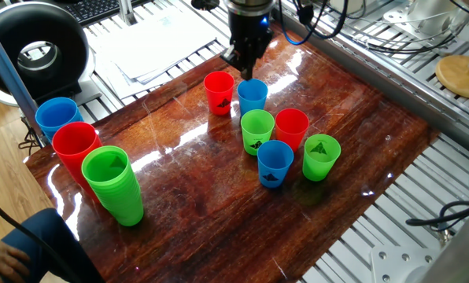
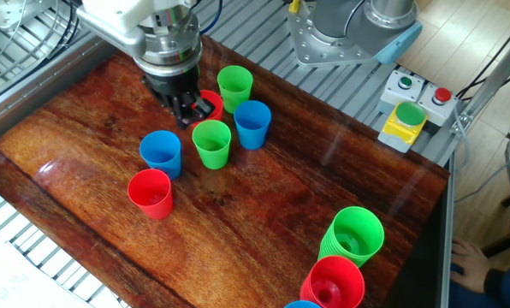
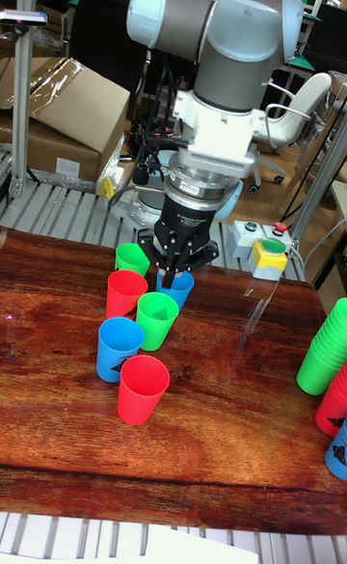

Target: Stack the cups

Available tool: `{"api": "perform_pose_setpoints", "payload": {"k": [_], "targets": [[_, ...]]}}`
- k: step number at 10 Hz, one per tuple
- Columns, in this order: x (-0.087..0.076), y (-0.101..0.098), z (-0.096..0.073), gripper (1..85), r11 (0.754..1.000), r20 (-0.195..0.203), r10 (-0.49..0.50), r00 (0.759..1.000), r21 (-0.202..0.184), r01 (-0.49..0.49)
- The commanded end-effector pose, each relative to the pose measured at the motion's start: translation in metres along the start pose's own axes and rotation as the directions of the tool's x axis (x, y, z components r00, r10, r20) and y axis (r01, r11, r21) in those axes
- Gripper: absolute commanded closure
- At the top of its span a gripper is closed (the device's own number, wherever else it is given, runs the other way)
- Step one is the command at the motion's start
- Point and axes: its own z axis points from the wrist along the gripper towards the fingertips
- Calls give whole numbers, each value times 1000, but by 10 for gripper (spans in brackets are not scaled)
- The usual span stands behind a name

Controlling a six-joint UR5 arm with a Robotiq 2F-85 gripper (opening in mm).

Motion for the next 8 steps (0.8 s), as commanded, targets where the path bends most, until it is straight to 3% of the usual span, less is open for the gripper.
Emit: {"api": "perform_pose_setpoints", "payload": {"k": [1,2,4,5,8], "targets": [[36,5,0,550,997,-70,40,997,-64,-45],[43,1,7,513,997,-62,30,998,-68,-34],[52,2,23,330,995,-43,-18,999,-101,14],[57,-1,28,290,996,-44,-26,999,-85,22],[70,-3,52,290,998,-19,2,1000,-59,-3]]}}
